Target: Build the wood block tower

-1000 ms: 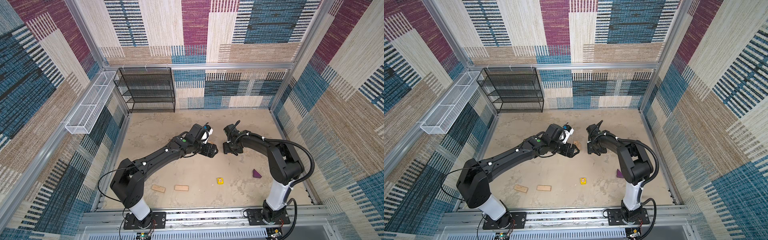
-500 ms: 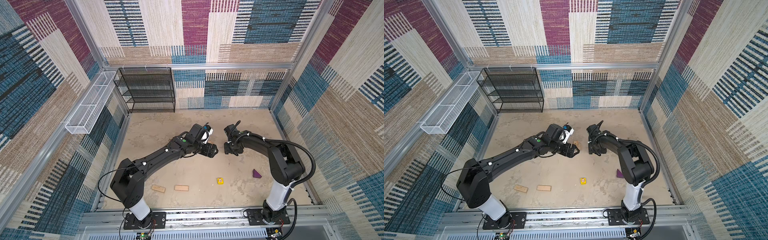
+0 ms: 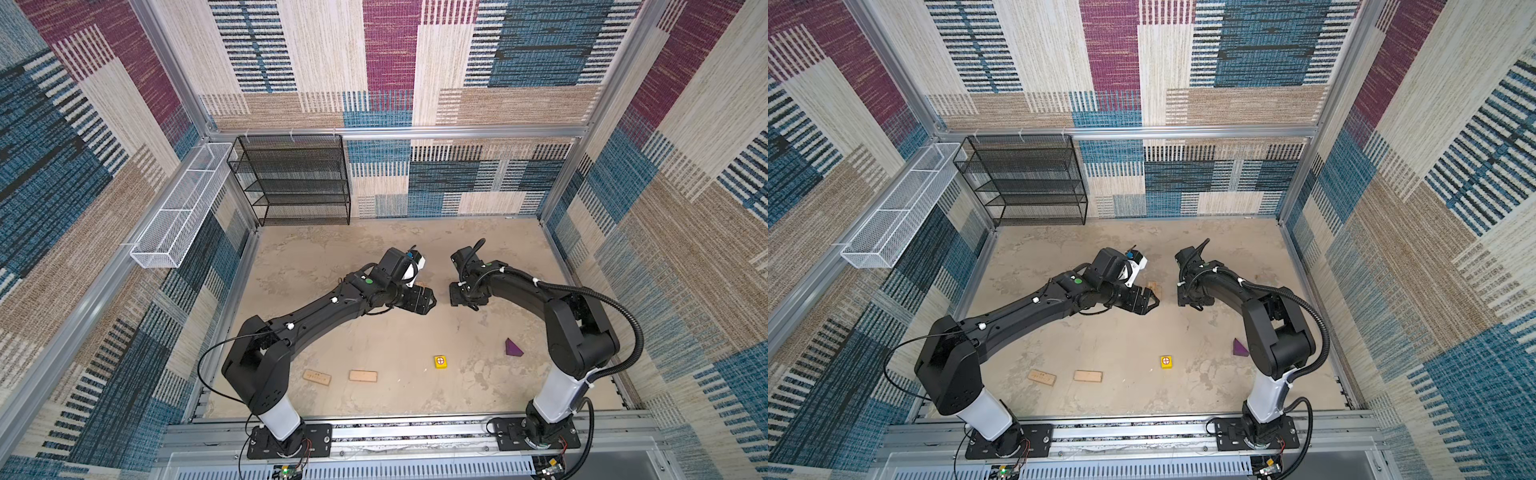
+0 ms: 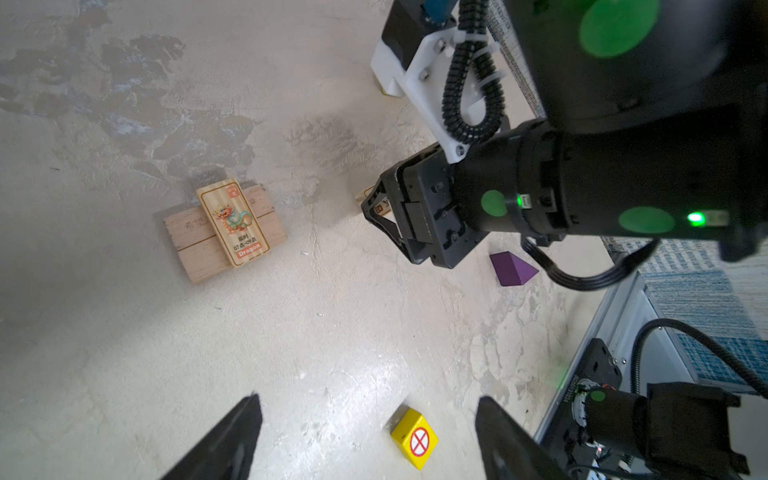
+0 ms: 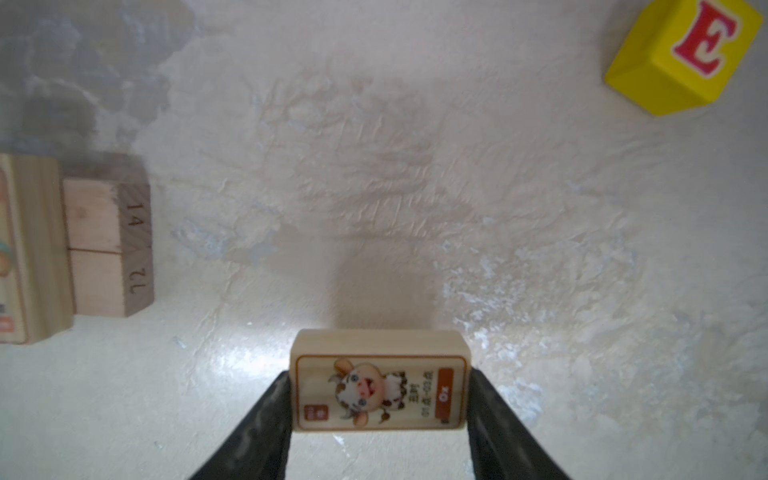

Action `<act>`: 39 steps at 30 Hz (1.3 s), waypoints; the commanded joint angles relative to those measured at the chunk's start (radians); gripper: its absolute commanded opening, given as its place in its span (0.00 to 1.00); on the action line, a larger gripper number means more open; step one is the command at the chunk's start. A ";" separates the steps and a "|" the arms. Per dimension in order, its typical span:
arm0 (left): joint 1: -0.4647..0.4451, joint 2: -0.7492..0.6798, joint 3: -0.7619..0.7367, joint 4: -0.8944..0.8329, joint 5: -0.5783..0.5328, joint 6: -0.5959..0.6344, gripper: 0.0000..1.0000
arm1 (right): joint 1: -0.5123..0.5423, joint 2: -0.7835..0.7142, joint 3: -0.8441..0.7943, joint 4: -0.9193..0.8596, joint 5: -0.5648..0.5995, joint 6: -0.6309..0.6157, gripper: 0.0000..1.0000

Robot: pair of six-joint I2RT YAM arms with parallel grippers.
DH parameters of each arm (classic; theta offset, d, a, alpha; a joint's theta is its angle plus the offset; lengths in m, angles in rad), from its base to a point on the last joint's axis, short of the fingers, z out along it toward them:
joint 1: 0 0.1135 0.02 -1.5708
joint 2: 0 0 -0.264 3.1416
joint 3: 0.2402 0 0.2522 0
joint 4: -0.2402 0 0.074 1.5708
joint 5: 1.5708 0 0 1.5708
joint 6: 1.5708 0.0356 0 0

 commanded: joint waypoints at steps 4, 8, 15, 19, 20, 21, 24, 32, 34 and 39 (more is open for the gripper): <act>0.026 0.007 -0.016 0.039 0.045 -0.064 0.86 | 0.017 -0.047 0.042 0.010 -0.029 0.061 0.09; 0.059 0.011 -0.025 0.051 0.065 -0.100 0.86 | 0.037 -0.057 0.074 0.023 -0.057 0.097 0.03; 0.113 0.003 -0.034 0.063 0.093 -0.129 0.85 | 0.093 -0.014 0.142 0.030 -0.073 0.145 0.03; 0.120 -0.018 -0.038 0.063 0.075 -0.123 0.85 | 0.124 0.021 0.180 0.034 -0.079 0.157 0.04; 0.121 -0.021 -0.040 0.063 0.074 -0.123 0.85 | 0.130 0.032 0.192 0.032 -0.079 0.158 0.04; 0.122 -0.023 -0.039 0.064 0.074 -0.122 0.86 | 0.137 0.041 0.203 0.028 -0.079 0.157 0.04; 0.126 -0.025 -0.040 0.064 0.076 -0.124 0.85 | 0.156 0.069 0.229 0.023 -0.072 0.158 0.04; 0.134 -0.028 -0.035 0.064 0.086 -0.120 0.85 | 0.176 0.128 0.270 0.025 -0.047 0.154 0.05; 0.137 -0.034 -0.036 0.062 0.078 -0.117 0.85 | 0.178 0.141 0.280 0.021 -0.046 0.148 0.04; 0.147 -0.039 -0.042 0.069 0.079 -0.120 0.86 | 0.181 0.154 0.282 0.024 -0.041 0.149 0.05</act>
